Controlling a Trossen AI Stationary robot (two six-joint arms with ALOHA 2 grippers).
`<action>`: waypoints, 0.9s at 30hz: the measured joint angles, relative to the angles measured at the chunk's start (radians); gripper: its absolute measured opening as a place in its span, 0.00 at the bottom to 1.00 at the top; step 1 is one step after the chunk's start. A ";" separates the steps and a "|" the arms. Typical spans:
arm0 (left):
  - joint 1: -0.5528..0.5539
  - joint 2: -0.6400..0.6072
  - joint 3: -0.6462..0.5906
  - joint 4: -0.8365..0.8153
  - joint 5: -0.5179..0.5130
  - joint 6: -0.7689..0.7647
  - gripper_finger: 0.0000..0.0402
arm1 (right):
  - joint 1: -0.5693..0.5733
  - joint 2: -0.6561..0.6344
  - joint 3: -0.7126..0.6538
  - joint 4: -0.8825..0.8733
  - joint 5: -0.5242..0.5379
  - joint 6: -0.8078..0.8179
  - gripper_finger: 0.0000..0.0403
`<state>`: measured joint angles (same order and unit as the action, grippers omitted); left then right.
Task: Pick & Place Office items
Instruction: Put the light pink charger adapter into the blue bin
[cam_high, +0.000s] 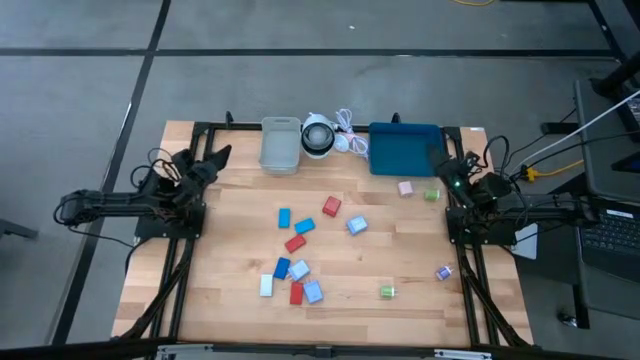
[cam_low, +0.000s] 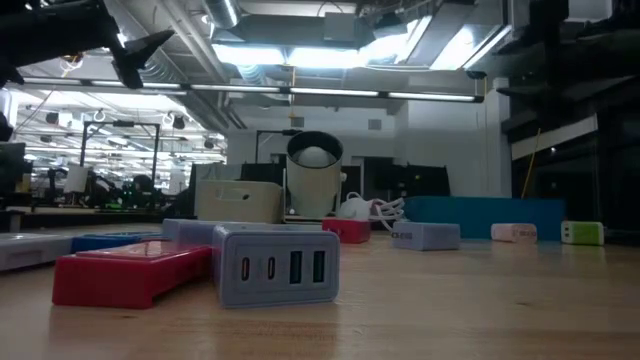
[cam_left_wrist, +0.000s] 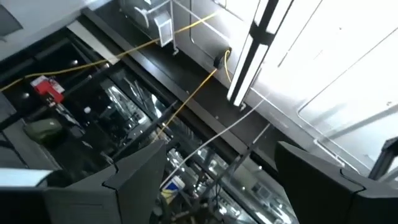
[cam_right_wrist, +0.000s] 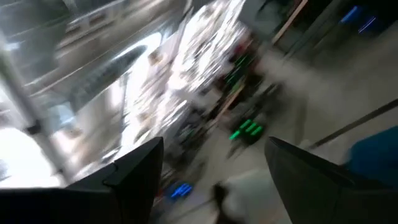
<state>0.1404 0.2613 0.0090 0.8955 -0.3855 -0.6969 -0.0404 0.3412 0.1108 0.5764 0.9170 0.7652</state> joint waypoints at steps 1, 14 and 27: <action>0.001 0.004 0.000 0.003 0.003 -0.010 0.73 | -0.002 0.000 0.000 0.002 0.052 0.000 0.71; 0.060 0.193 0.418 -0.394 0.111 -0.034 0.73 | -0.034 0.298 0.541 -0.545 -0.170 -0.084 0.71; 0.143 0.947 1.401 -1.700 -0.049 0.722 0.73 | -0.186 0.691 1.154 -1.543 -0.376 -0.235 0.71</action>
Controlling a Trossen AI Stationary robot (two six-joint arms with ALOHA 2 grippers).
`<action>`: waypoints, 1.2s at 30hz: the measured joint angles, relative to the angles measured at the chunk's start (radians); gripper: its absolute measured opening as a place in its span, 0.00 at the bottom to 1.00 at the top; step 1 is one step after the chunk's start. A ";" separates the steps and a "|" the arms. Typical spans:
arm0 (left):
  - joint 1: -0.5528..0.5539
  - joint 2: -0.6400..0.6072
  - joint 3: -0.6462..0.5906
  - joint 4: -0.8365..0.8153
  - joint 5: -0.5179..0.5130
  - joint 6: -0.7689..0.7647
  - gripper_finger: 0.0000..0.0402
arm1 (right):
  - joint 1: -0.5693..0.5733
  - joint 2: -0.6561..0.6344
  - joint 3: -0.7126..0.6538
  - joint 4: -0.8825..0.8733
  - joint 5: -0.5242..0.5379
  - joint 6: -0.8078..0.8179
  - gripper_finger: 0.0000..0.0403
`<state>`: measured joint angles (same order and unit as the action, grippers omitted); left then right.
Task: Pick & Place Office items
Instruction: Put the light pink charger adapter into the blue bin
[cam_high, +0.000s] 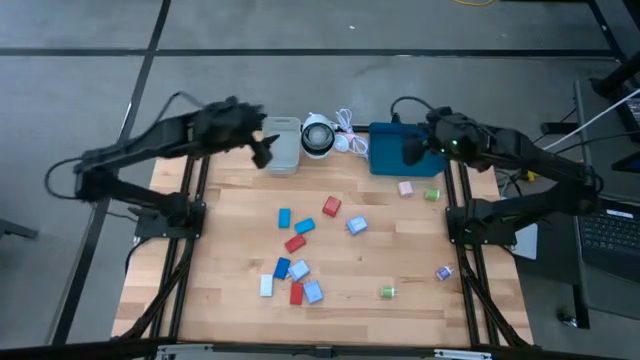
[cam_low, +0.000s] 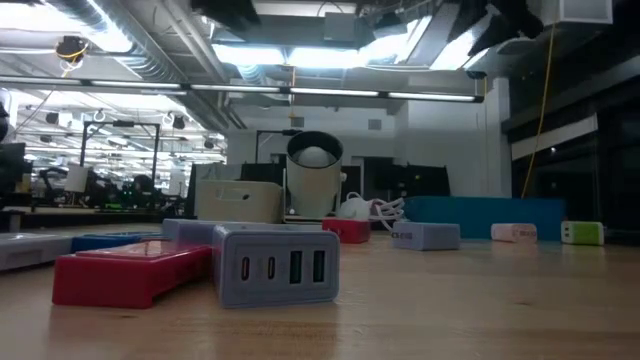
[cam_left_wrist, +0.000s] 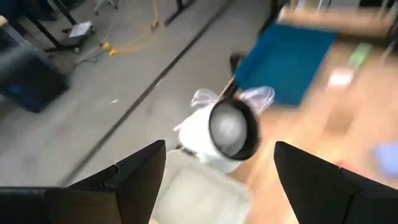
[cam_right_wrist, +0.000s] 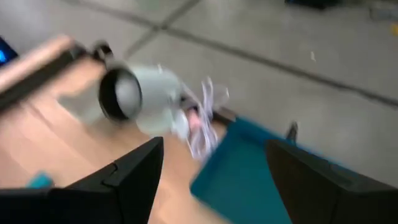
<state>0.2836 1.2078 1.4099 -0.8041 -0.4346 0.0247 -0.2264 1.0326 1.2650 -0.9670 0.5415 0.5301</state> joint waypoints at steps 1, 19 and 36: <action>0.000 0.046 0.027 -0.025 0.000 0.021 0.73 | -0.004 0.011 0.001 -0.033 -0.019 0.014 0.71; -0.083 0.354 0.059 0.010 0.121 -0.108 0.73 | 0.038 0.138 -0.156 -0.236 -0.155 0.218 0.71; 0.043 0.363 0.059 0.076 0.253 -0.003 0.73 | 0.034 0.142 -0.511 -0.004 -0.338 0.544 0.71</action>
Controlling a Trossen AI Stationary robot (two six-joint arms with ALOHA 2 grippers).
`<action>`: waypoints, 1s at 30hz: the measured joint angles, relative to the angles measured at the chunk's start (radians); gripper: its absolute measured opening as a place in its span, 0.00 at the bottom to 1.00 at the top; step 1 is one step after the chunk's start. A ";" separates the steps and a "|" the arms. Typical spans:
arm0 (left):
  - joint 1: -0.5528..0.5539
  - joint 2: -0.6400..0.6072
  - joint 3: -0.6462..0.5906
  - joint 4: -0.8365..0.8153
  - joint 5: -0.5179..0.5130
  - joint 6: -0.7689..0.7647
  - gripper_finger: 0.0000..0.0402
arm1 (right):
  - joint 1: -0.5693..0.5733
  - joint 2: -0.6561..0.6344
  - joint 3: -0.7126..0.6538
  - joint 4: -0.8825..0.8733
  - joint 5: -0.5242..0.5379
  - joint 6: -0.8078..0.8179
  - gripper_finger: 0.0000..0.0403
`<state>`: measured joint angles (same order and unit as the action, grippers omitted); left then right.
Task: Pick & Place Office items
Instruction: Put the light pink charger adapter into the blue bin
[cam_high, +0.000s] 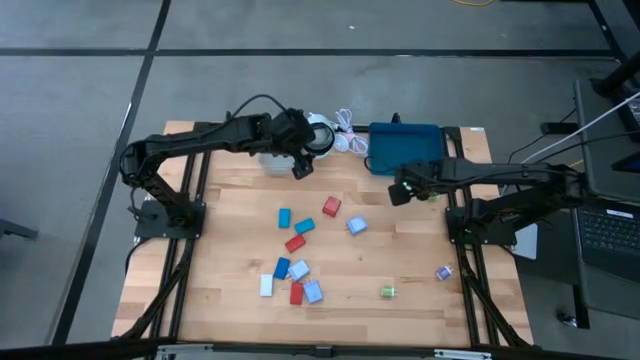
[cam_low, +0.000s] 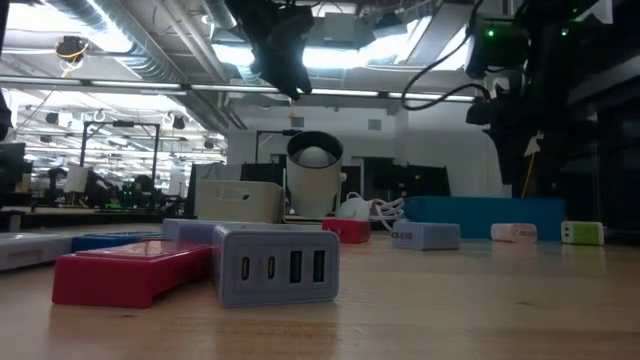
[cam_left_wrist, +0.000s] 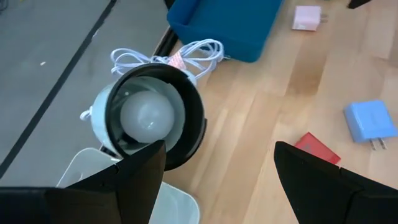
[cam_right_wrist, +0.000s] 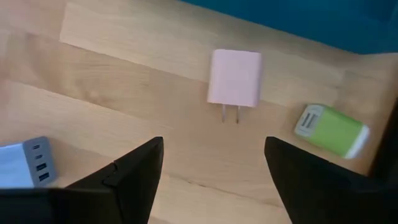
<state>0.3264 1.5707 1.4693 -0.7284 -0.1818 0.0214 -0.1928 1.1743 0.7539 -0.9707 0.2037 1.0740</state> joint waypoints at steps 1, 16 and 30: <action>0.004 0.000 0.000 0.000 0.009 0.008 0.73 | 0.000 0.003 -0.006 0.017 0.000 0.000 0.72; 0.037 0.000 0.000 -0.018 0.077 0.046 0.73 | -0.036 0.190 -0.051 0.126 0.064 -0.001 0.87; 0.085 0.000 0.000 -0.059 0.107 0.054 0.73 | -0.121 0.275 -0.051 0.227 0.067 -0.053 0.79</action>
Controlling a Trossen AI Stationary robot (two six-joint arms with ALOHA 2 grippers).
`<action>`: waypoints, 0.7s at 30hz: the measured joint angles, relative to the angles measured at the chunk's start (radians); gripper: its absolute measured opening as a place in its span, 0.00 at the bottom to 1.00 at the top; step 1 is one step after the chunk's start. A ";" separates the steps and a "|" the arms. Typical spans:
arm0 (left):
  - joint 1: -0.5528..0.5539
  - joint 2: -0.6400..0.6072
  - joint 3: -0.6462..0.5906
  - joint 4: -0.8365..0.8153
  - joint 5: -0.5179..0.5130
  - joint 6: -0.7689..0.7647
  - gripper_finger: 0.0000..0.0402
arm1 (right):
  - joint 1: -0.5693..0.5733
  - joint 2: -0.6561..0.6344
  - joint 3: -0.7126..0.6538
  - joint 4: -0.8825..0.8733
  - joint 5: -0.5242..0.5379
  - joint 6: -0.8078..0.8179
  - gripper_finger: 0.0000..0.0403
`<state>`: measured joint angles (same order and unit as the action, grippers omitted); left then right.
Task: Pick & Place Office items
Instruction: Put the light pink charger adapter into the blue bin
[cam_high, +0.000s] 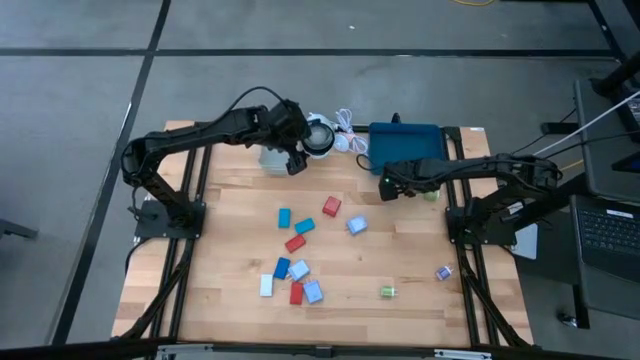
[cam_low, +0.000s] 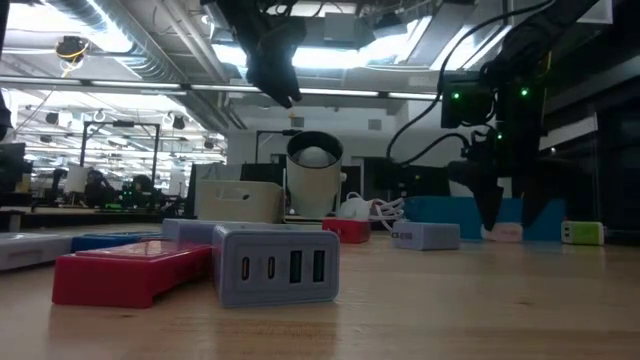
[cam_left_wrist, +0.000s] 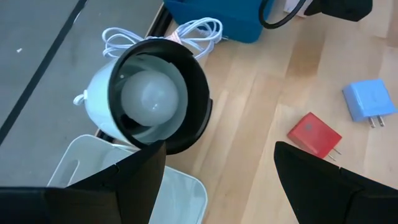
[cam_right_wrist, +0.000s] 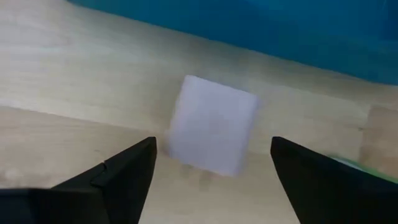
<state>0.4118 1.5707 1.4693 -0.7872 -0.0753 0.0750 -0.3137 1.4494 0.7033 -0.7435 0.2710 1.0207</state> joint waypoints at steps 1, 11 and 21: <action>0.004 0.000 0.000 0.000 0.002 0.000 0.73 | -0.005 0.000 0.000 0.000 0.001 0.000 0.78; 0.040 0.000 0.000 0.001 0.020 0.000 0.73 | -0.020 0.000 0.000 0.012 -0.008 0.019 0.69; 0.070 0.000 0.000 0.001 0.044 0.000 0.73 | -0.019 -0.001 0.003 0.044 -0.021 0.045 0.46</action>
<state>0.4816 1.5707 1.4689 -0.7864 -0.0315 0.0750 -0.3328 1.4483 0.7064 -0.6999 0.2500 1.0660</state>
